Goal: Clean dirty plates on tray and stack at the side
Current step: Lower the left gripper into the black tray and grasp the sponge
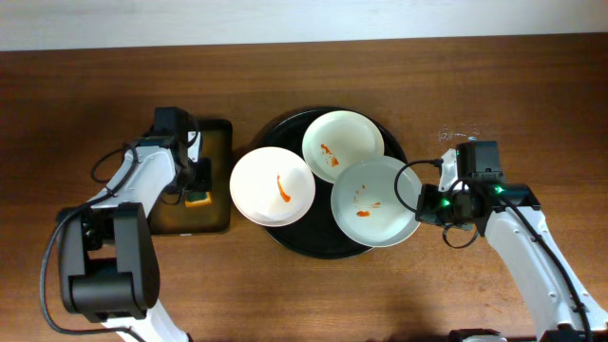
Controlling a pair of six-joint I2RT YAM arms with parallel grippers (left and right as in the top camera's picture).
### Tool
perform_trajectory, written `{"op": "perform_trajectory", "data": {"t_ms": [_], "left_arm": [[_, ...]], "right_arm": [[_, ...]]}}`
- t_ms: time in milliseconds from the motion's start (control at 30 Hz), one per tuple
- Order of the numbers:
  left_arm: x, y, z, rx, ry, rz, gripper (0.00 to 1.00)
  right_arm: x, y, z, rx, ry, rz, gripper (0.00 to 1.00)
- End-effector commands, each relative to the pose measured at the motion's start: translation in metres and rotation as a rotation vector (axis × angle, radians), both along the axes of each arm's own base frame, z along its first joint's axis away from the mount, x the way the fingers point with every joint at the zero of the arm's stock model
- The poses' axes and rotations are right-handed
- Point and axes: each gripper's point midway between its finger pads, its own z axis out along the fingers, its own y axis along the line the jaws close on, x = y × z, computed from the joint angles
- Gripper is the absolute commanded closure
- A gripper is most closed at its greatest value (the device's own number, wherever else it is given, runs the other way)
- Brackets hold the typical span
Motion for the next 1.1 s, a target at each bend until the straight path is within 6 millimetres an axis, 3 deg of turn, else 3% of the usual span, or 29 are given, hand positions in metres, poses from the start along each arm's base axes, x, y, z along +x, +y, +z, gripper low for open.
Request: {"op": "perform_trajectory", "data": {"t_ms": [0,233,600,633,700,733,1067], "left_arm": [[0.007,0.003,0.013,0.009,-0.035,0.0,0.55],[0.015,0.002,0.032,0.009,-0.089,0.0,0.55],[0.001,0.001,0.025,0.001,-0.037,-0.002,0.54],[0.001,0.001,0.025,0.001,-0.037,-0.002,0.55],[0.001,0.001,0.025,0.001,-0.037,-0.001,0.73],[0.001,0.001,0.025,0.001,-0.037,-0.002,0.75],[-0.009,0.001,0.015,0.001,-0.012,-0.002,0.74]], "right_arm": [[0.006,-0.001,0.009,-0.002,-0.031,-0.003,0.96],[0.006,-0.001,0.009,-0.003,-0.029,-0.003,0.96],[0.006,-0.001,0.009,-0.003,-0.027,-0.003,0.96],[0.006,-0.001,0.009,-0.003,-0.027,-0.003,0.96],[0.005,-0.001,0.009,-0.003,-0.027,-0.003,0.96],[0.005,-0.001,0.009,-0.003,-0.026,-0.003,0.96],[0.005,-0.001,0.009,-0.003,-0.024,-0.003,0.96]]}}
